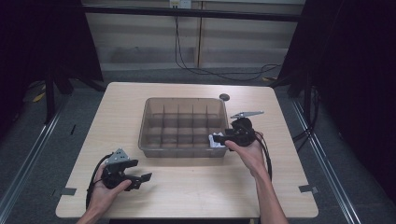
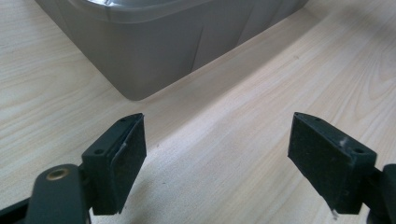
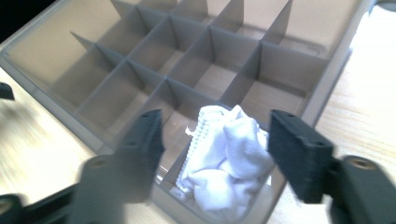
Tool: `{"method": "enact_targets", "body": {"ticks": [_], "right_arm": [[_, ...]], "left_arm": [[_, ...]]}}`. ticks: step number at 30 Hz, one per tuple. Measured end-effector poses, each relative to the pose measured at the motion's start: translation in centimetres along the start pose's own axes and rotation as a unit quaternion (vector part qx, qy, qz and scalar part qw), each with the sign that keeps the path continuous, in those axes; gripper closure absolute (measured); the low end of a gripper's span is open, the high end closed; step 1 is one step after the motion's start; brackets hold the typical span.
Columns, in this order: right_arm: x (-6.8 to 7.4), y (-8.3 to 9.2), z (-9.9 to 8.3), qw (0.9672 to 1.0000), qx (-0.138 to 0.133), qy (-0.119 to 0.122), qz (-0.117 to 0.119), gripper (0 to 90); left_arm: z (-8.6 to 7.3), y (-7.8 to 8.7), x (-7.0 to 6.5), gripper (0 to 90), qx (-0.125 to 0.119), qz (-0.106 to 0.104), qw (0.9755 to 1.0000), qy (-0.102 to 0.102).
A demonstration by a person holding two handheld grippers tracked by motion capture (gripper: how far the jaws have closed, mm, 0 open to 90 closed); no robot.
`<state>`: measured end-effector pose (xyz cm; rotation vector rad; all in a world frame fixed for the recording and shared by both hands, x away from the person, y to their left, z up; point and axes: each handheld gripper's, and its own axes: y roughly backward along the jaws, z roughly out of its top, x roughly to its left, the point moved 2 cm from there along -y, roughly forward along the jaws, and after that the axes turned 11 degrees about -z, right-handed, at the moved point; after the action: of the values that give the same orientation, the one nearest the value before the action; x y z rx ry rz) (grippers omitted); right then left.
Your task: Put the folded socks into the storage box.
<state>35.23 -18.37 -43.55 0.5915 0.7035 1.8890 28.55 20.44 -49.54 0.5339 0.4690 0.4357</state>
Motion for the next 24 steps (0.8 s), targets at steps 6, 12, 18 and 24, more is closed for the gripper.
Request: {"method": "enact_targets", "body": {"ticks": [6,12,18,24], "right_arm": [[-0.5,1.9,-0.9,0.9988,-0.039,-0.028,-0.001,23.2],[-0.7,3.1,-2.5,0.9984,-0.046,-0.028,-0.015,16.5],[-0.9,4.1,-5.0,0.997,-0.067,-0.036,-0.012,17.9],[-0.8,4.5,-8.4,0.9961,-0.077,-0.032,-0.03,18.0]], "left_arm": [[0.0,0.1,0.0,15.9,-0.003,0.003,1.0,0.0],[-0.1,0.1,0.0,15.9,-0.005,0.009,1.0,-0.001],[-0.2,0.3,0.0,15.9,-0.008,0.005,0.9999,-0.006],[-0.4,0.3,-0.1,16.0,-0.005,0.015,0.9997,-0.016]]}}
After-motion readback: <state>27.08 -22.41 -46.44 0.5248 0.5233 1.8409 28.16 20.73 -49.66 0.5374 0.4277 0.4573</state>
